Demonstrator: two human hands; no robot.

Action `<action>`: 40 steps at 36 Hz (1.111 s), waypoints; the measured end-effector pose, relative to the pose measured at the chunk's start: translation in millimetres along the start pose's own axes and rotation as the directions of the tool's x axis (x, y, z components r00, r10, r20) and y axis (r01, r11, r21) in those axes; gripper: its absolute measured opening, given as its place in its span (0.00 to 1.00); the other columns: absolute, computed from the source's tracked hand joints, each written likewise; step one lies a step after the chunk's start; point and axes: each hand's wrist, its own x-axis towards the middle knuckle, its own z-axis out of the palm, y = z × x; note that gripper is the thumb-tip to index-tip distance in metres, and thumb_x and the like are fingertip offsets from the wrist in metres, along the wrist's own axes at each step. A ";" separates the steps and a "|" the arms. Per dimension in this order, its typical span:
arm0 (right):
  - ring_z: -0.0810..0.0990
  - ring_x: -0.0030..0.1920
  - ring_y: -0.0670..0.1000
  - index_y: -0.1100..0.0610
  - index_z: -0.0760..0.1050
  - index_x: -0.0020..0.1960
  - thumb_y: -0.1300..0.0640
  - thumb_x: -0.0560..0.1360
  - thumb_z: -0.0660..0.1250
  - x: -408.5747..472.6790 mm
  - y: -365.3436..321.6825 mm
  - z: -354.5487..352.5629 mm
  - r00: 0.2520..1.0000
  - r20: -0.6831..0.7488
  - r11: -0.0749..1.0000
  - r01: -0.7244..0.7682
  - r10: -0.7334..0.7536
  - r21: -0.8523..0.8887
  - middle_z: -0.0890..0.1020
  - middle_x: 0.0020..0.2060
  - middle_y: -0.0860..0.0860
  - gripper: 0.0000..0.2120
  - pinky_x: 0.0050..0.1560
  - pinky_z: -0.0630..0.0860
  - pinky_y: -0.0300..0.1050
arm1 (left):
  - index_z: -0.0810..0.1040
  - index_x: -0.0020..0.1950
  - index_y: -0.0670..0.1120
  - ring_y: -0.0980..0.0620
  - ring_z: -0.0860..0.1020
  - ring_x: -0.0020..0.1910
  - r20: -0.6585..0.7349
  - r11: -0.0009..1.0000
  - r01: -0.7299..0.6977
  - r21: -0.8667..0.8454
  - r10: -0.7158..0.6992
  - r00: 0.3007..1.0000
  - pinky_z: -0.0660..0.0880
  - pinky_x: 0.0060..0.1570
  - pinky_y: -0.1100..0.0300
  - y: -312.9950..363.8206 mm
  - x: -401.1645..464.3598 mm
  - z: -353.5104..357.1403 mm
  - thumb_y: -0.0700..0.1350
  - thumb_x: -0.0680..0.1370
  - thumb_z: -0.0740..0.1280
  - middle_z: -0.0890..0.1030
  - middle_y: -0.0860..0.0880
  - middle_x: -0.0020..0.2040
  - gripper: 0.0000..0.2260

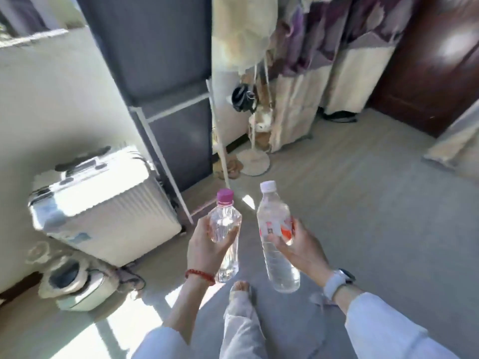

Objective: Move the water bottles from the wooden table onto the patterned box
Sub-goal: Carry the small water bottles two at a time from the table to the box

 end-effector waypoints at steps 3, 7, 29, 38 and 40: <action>0.78 0.53 0.57 0.50 0.65 0.58 0.30 0.63 0.60 41.4 23.4 -29.8 0.995 -0.080 0.998 -0.060 0.063 0.036 0.80 0.54 0.49 0.32 0.51 0.75 0.49 | 0.68 0.47 0.49 0.49 0.74 0.39 0.084 0.999 -0.039 -0.002 0.040 0.996 0.71 0.39 0.54 28.0 49.8 47.9 0.52 0.69 0.72 0.73 0.54 0.39 0.15; 0.79 0.54 0.54 0.51 0.66 0.60 0.32 0.62 0.60 101.2 46.9 -70.5 0.977 -0.163 0.989 -0.121 0.134 0.088 0.81 0.53 0.47 0.34 0.48 0.73 0.45 | 0.68 0.44 0.45 0.46 0.73 0.37 0.191 0.993 -0.115 0.001 0.112 0.975 0.72 0.38 0.52 65.4 117.0 111.2 0.55 0.68 0.72 0.74 0.50 0.37 0.18; 0.80 0.52 0.55 0.53 0.62 0.63 0.38 0.70 0.65 341.9 262.3 -341.2 0.754 -0.442 0.872 -0.386 0.486 0.300 0.80 0.53 0.48 0.29 0.49 0.75 0.46 | 0.68 0.58 0.44 0.47 0.75 0.39 0.684 0.879 -0.467 -0.096 0.399 0.610 0.71 0.39 0.57 318.7 324.8 513.9 0.50 0.68 0.73 0.76 0.48 0.42 0.24; 0.79 0.52 0.52 0.53 0.62 0.62 0.41 0.70 0.66 416.9 398.5 -512.6 0.685 -0.484 0.838 -0.423 0.545 0.345 0.80 0.51 0.46 0.27 0.48 0.72 0.43 | 0.68 0.56 0.48 0.55 0.74 0.35 0.728 0.882 -0.453 -0.128 0.394 0.562 0.69 0.37 0.60 471.9 353.2 720.4 0.50 0.69 0.73 0.74 0.57 0.36 0.21; 0.79 0.53 0.53 0.54 0.62 0.62 0.42 0.70 0.66 431.8 424.5 -542.6 0.671 -0.482 0.826 -0.438 0.563 0.355 0.80 0.52 0.47 0.28 0.48 0.71 0.43 | 0.68 0.56 0.50 0.53 0.75 0.37 0.734 0.883 -0.446 -0.143 0.397 0.551 0.69 0.39 0.60 499.8 358.1 757.7 0.50 0.69 0.73 0.75 0.58 0.38 0.21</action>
